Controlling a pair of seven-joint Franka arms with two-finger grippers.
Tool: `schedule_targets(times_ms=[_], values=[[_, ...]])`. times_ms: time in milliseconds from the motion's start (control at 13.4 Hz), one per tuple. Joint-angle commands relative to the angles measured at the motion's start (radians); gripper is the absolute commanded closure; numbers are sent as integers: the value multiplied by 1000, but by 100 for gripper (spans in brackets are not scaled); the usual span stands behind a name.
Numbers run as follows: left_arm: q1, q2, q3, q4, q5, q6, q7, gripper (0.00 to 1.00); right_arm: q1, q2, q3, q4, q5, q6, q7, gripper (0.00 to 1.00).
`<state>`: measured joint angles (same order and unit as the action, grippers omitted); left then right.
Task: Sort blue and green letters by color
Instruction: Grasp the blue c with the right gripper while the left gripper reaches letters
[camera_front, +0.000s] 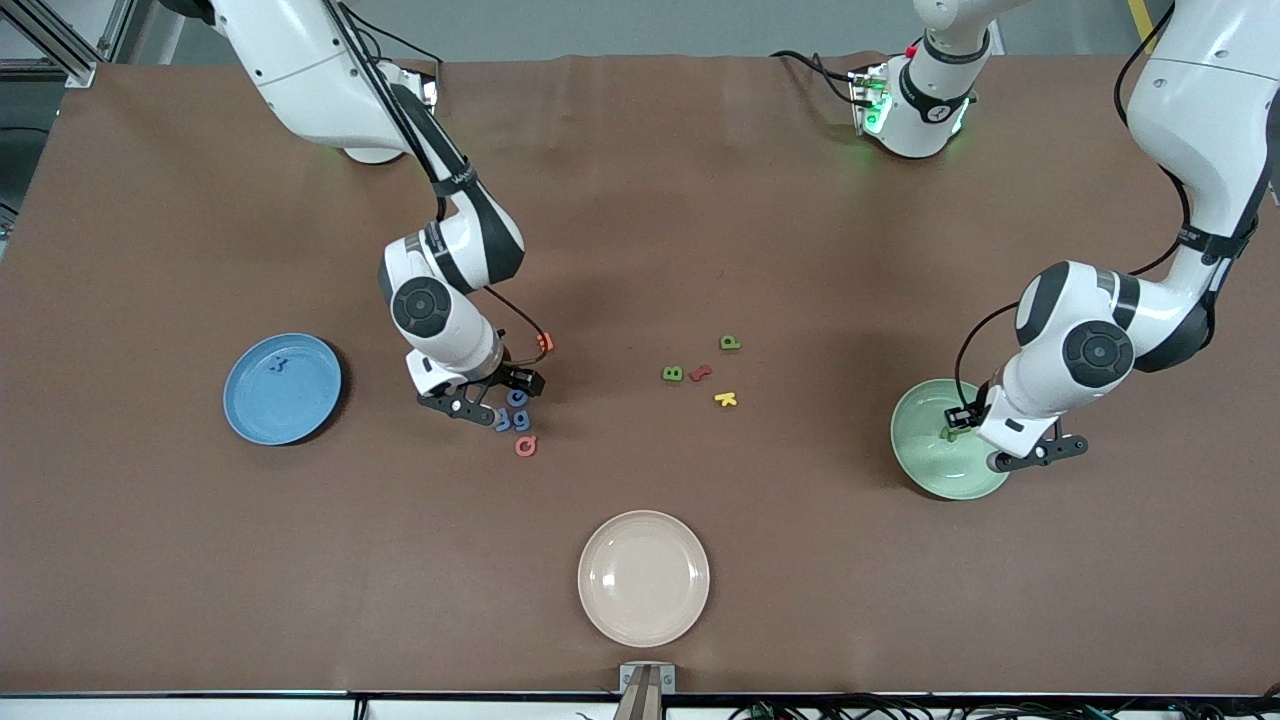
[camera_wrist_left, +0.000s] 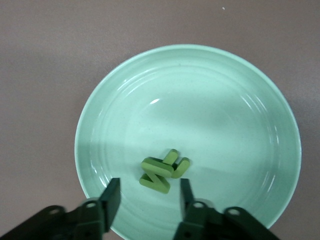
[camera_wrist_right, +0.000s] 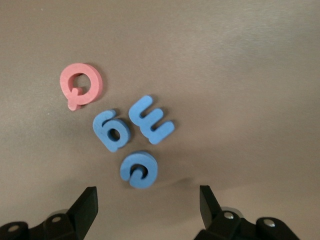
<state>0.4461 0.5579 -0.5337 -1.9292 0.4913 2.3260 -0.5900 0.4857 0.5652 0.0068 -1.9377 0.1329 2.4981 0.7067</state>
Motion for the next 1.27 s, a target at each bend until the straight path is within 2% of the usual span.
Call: schedule_targets(times_ms=[0, 149, 373, 597, 971, 1195], values=[[-4, -25, -22, 9, 6, -29, -16, 0, 14, 35, -10, 45, 8, -4, 14, 11], [-4, -32, -95, 13, 1, -82, -66, 0, 19, 38, -10, 45, 7, -4, 14, 16], [-29, -21, -199, 10, 1, -91, -293, 0, 19, 47, -11, 45, 4, 5, 14, 25], [-160, -3, -206, 12, 1, -89, -503, 3, 19, 50, -11, 45, 1, 5, 14, 41], [-323, 40, -206, -4, 3, -79, -793, 10, 21, 55, -11, 46, -4, 7, 13, 53], [-395, 69, -203, -22, 41, -39, -827, 17, 21, 59, -11, 54, -4, 7, 13, 63]])
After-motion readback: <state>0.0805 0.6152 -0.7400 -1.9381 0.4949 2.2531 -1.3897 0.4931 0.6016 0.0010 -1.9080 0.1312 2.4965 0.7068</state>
